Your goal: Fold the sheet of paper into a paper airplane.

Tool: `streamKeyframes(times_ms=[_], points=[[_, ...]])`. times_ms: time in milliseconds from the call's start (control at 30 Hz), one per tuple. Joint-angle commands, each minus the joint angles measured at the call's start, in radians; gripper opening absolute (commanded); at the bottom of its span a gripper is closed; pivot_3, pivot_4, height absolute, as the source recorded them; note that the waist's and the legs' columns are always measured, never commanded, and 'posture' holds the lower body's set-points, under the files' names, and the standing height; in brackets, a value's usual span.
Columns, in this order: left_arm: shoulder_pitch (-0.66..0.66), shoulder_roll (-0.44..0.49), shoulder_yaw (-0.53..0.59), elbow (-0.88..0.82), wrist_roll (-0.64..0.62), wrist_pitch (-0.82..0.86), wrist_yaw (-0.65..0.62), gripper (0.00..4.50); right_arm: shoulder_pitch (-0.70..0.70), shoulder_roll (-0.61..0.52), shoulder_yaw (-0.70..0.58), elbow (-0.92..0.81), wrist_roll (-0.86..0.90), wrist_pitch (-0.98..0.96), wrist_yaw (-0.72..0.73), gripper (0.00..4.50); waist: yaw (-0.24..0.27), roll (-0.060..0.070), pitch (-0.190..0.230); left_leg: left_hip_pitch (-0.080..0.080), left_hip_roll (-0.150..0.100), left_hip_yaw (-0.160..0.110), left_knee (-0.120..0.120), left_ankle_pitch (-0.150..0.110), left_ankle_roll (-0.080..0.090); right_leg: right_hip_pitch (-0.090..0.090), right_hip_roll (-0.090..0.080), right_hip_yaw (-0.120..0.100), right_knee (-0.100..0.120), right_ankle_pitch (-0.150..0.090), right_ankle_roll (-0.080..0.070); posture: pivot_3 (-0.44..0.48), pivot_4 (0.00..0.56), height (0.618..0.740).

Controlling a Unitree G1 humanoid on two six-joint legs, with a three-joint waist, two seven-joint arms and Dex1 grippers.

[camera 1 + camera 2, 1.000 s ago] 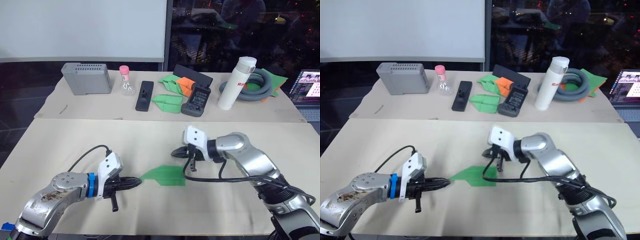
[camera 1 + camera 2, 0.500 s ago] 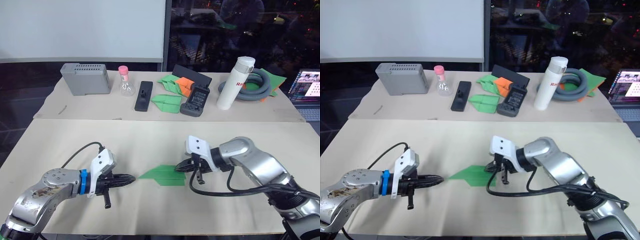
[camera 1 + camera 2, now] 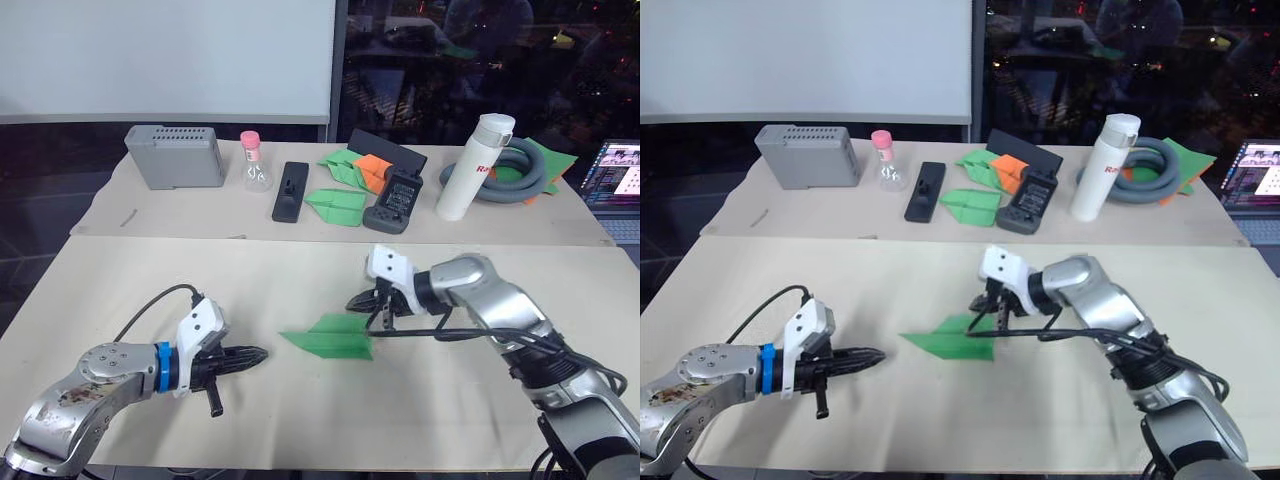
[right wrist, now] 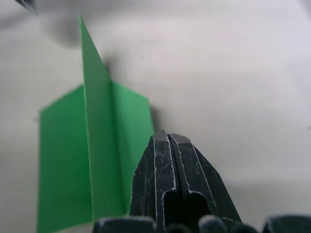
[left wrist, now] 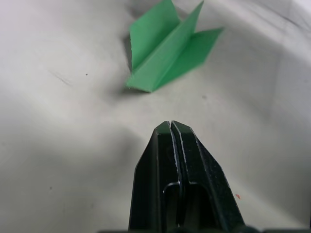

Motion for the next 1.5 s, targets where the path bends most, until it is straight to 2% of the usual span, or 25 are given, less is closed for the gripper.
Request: streamKeyframes(times_ms=[33,167,333,700,800,867,900,933,1067,1100,1233,1400,1500], points=[[-0.015,-0.002,-0.01,-0.008,0.007,-0.027,0.0,0.0,-0.022,-0.03,-0.057,-0.093,0.052,0.043,0.035,0.62,0.0,0.0,0.0,0.0,0.0,0.0,0.0,0.0,0.0,0.0,0.0,0.0,0.0,0.0,0.0,0.0,0.15,0.74],[-0.044,0.004,-0.042,0.021,0.019,-0.03,-0.019,0.0,0.003,-0.061,0.0,-0.197,0.057,0.086,0.066,1.94,-0.001,0.0,0.0,0.0,0.0,0.0,0.0,0.0,0.0,0.0,0.0,0.0,0.001,0.0,0.0,0.0,0.15,0.74],[-0.068,0.005,-0.065,0.052,0.042,-0.047,-0.032,0.0,0.004,-0.026,0.085,-0.199,-0.01,0.046,0.043,3.66,-0.003,0.0,0.0,0.001,0.0,0.0,0.001,0.0,0.0,-0.001,0.0,0.0,0.006,0.0,0.0,0.0,0.15,0.74],[-0.058,0.007,-0.075,0.059,0.066,-0.059,-0.032,0.0,-0.034,0.038,0.171,-0.127,-0.133,0.029,-0.015,3.66,-0.004,0.0,0.0,0.002,0.0,0.0,0.002,0.001,-0.001,-0.001,0.0,0.0,0.008,0.0,0.0,0.0,0.15,0.74],[-0.059,0.0,-0.083,0.06,0.072,-0.061,-0.029,0.0,-0.03,0.054,0.197,-0.118,-0.154,0.025,-0.018,2.9,-0.006,0.0,0.0,0.002,0.0,0.0,0.002,0.001,-0.001,-0.001,0.0,0.0,0.008,0.0,0.0,0.0,0.15,0.74],[-0.062,-0.003,-0.086,0.06,0.076,-0.063,-0.028,0.0,-0.026,0.062,0.211,-0.119,-0.162,0.022,-0.015,2.24,-0.007,0.0,0.0,0.002,0.0,0.0,0.002,0.001,-0.001,-0.001,0.0,0.0,0.008,0.0,0.0,0.0,0.15,0.74],[-0.065,-0.004,-0.089,0.062,0.081,-0.066,-0.025,0.0,-0.023,0.065,0.219,-0.122,-0.164,0.022,-0.012,2.24,-0.007,0.0,0.0,0.002,0.0,0.0,0.002,0.001,-0.001,-0.001,0.0,0.0,0.008,0.0,0.0,0.0,0.15,0.74],[-0.067,-0.005,-0.09,0.064,0.083,-0.067,-0.025,0.0,-0.02,0.07,0.224,-0.123,-0.168,0.023,-0.012,1.55,-0.007,0.0,0.0,0.002,0.0,0.0,0.002,0.001,-0.001,-0.001,0.0,0.0,0.008,0.0,0.0,0.0,0.15,0.74],[-0.076,-0.005,-0.092,0.064,0.081,-0.06,-0.022,0.0,-0.009,0.07,0.233,-0.113,-0.187,0.026,-0.018,0.2,-0.007,0.0,0.0,0.002,0.0,0.0,0.002,0.001,-0.001,-0.001,0.0,0.0,0.008,0.0,0.0,0.0,0.15,0.74],[-0.078,-0.005,-0.093,0.063,0.08,-0.058,-0.022,0.0,-0.009,0.068,0.228,-0.112,-0.188,0.028,-0.017,0.05,-0.007,0.0,0.0,0.002,0.0,0.0,0.002,0.001,-0.001,-0.001,0.0,0.0,0.008,0.0,0.0,0.0,0.15,0.74],[-0.082,-0.003,-0.097,0.061,0.076,-0.053,-0.023,0.0,-0.025,0.041,0.149,-0.134,-0.145,0.07,-0.005,0.05,-0.007,0.0,0.0,0.002,0.0,0.0,0.002,0.001,-0.001,-0.001,0.0,0.0,0.008,0.0,0.0,0.0,0.15,0.74],[-0.101,-0.004,-0.114,0.083,0.083,-0.061,-0.034,0.0,-0.01,0.031,-0.058,-0.117,-0.041,0.235,-0.065,0.05,-0.004,0.0,0.0,0.002,0.0,0.0,0.002,0.001,-0.001,-0.001,0.0,0.0,0.008,0.0,0.0,0.0,0.15,0.74],[-0.133,-0.014,-0.143,0.111,0.087,-0.07,-0.05,0.0,0.013,-0.037,-0.175,-0.038,-0.021,0.259,-0.089,0.05,0.004,0.0,0.0,0.002,0.0,0.0,0.002,0.001,-0.001,0.0,0.0,0.0,0.008,0.0,0.0,0.0,0.15,0.74]])
